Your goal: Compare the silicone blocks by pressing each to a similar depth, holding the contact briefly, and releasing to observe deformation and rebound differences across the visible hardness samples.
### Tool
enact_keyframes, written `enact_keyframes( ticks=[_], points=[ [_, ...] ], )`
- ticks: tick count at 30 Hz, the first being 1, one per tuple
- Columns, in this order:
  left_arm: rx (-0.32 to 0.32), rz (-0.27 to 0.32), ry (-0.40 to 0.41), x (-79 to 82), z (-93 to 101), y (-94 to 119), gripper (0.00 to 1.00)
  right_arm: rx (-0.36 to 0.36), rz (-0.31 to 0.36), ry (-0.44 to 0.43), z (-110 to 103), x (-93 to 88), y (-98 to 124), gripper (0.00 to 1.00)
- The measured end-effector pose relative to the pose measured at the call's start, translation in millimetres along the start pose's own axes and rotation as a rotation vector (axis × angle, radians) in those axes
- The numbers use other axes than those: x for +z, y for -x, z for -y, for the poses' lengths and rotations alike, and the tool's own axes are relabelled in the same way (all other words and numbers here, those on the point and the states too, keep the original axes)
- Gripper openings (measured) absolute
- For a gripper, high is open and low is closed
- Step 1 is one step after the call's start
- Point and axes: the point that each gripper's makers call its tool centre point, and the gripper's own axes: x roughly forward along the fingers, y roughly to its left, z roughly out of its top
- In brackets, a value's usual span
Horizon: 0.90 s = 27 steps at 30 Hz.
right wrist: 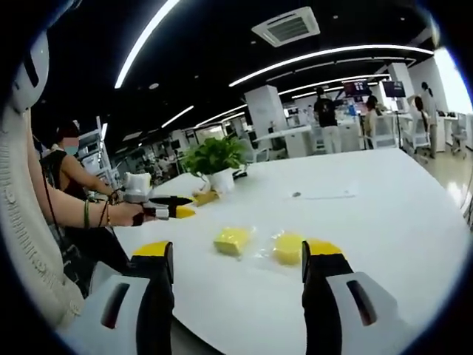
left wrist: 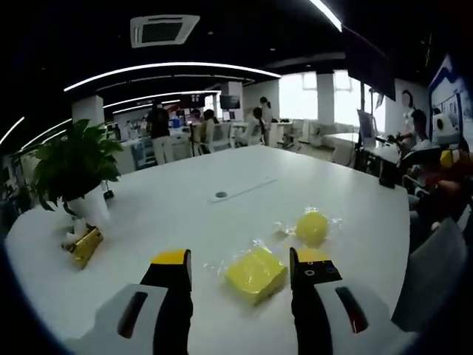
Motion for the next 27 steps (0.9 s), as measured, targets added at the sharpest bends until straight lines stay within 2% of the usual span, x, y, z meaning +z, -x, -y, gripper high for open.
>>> enact_keyframes(
  ticks=[2,7,11,15,18,27],
  points=[
    [-0.003,0.017,0.016,3.6,8.7,12,0.52,0.025,0.013,0.001,-7,5.7,-1,0.67],
    [0.014,0.042,0.066,-3.2,25.9,42,0.53,0.057,0.027,0.034,-18,11.9,-4,0.68],
    [0.041,0.032,0.095,-14.8,39.0,64,0.56,0.053,0.004,0.046,-21,8.1,-6,0.69],
    [0.059,0.047,0.117,-15.9,47.2,82,0.6,0.037,0.006,0.045,-18,7.2,-5,0.72],
    [0.073,0.053,0.118,-13.8,48.1,90,0.61,0.009,0.019,0.029,-11,9.1,-1,0.72],
    [0.134,0.064,0.035,-1.3,38.0,109,0.64,-0.058,0.041,0.022,10,12.2,17,0.69]
  ],
)
